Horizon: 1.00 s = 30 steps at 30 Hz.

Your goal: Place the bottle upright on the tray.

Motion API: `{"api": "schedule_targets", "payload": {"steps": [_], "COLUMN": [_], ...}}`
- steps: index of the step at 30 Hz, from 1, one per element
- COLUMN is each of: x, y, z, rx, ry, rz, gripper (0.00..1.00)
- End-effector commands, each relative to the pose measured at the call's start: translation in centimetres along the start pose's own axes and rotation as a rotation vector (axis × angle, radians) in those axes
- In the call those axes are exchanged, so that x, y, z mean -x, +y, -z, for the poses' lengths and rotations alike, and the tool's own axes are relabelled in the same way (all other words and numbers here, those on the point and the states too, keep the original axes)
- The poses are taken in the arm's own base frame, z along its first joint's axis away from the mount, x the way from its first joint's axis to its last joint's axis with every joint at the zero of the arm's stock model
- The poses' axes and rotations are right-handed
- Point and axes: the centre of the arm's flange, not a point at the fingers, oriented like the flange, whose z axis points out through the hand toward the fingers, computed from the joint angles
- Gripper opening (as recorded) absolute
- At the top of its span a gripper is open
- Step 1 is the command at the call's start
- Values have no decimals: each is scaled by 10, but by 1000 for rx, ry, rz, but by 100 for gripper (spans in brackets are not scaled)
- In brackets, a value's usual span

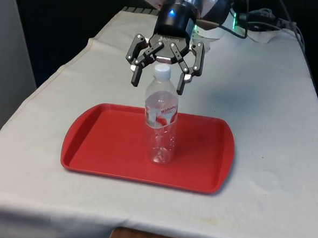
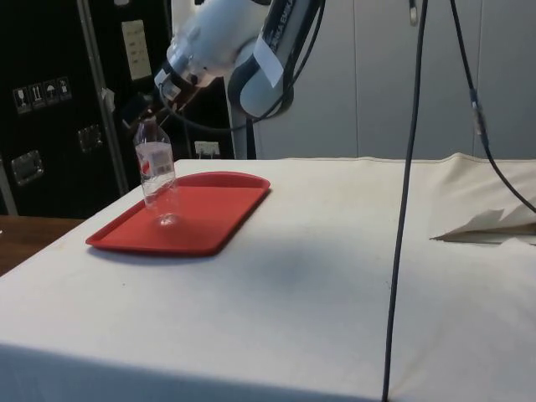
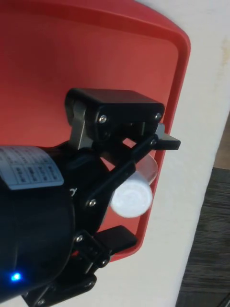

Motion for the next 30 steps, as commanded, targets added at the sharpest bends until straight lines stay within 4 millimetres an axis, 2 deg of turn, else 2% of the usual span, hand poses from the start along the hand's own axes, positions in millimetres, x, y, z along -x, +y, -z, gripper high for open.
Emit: {"api": "schedule_targets", "payload": {"steps": [1, 13, 30], "x": [-1, -19, -53], "y": [-3, 0, -5], "z": [3, 13, 39], "rx": [-7, 2, 4], "ry": [-5, 18, 26], "rz": [-5, -11, -38], "gripper": [100, 100, 100]}}
